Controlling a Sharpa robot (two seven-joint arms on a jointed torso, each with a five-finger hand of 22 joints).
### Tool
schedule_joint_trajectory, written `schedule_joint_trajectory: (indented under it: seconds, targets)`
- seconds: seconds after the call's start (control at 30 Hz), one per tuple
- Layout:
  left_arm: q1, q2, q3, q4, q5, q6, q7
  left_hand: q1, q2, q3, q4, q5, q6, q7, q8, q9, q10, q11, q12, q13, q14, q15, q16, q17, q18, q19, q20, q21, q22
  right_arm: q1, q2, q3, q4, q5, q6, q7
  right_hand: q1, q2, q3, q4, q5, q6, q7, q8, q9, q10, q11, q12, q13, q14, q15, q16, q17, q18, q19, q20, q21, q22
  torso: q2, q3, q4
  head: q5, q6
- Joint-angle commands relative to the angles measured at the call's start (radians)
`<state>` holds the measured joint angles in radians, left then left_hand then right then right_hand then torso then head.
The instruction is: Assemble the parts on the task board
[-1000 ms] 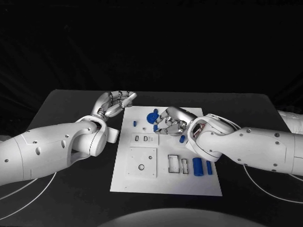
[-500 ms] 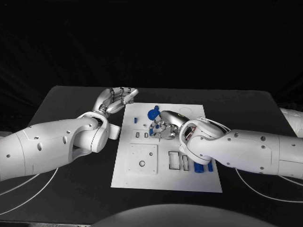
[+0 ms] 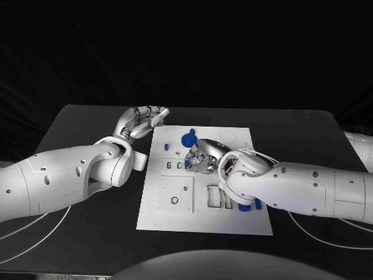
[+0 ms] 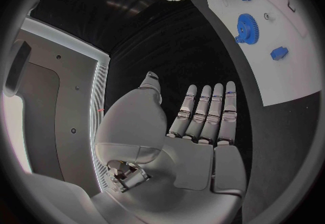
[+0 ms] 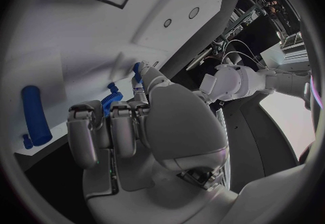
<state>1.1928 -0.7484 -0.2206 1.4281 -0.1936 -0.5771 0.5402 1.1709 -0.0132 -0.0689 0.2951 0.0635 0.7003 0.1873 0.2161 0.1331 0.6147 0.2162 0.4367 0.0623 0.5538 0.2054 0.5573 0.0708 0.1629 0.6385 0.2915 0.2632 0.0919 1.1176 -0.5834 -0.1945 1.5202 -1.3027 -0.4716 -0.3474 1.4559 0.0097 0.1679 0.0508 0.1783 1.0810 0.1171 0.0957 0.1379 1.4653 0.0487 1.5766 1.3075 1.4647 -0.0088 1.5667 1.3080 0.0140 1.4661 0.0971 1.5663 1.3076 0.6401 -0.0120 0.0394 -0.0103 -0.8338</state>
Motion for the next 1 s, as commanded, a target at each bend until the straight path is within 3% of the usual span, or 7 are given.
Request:
schedule_joint_trajectory:
  seconds: [0.03,1.0]
  targets:
    - [0.001,0.0,0.001,0.003,-0.005,0.009,0.011,0.0,0.011,0.002,-0.002,0.007,-0.006,0.067,0.005,0.002,0.009,0.001,-0.006,0.0,-0.007,-0.002,-0.004,0.002,-0.01,-0.006,-0.002,-0.003,-0.001,-0.004,0.004,0.0,-0.003,-0.028,-0.015,-0.028,-0.009,-0.001,-0.007,0.0,0.0,0.035,0.0,-0.002,0.001,0.106,0.006,-0.006,0.263,0.106,0.007,0.004,0.263,-0.014,0.105,0.007,0.004,0.263,-0.001,0.0003,0.0004,-0.001,-0.001]
    - [0.001,-0.004,0.001,0.004,-0.005,0.009,0.01,0.005,0.014,0.001,-0.003,0.009,-0.007,0.067,0.006,0.002,0.009,0.001,-0.006,0.0,-0.007,-0.002,-0.004,0.002,-0.01,-0.007,-0.002,-0.004,-0.002,-0.007,0.015,0.0,-0.011,-0.022,-0.004,-0.024,-0.024,-0.009,-0.013,0.002,-0.003,0.021,0.002,-0.02,-0.008,0.106,0.009,-0.006,0.263,0.106,0.014,0.004,0.263,-0.014,0.105,0.015,0.004,0.263,0.0,0.0005,-0.0005,0.0,-0.005]
